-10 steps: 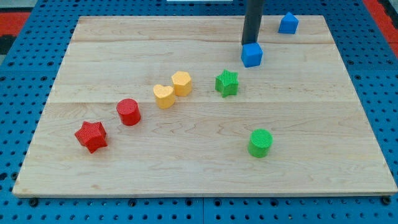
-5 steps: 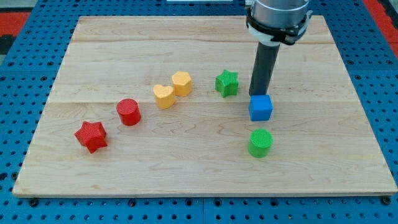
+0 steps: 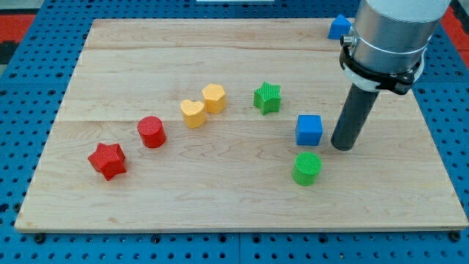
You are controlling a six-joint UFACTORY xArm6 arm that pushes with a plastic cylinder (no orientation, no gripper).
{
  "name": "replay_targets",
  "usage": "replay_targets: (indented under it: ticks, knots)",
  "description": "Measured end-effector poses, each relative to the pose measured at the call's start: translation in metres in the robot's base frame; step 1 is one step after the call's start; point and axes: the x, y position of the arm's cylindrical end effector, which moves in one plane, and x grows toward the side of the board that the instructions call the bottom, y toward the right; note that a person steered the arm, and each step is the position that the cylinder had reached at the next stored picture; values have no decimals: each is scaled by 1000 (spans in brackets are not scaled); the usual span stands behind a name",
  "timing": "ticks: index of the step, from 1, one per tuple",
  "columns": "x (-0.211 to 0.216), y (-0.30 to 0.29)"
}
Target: Push the blue cube below the green star
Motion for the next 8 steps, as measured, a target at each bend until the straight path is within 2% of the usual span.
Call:
replay_targets:
  ticks: [2, 8]
  knots:
    - [-13, 6]
    - [-37, -38]
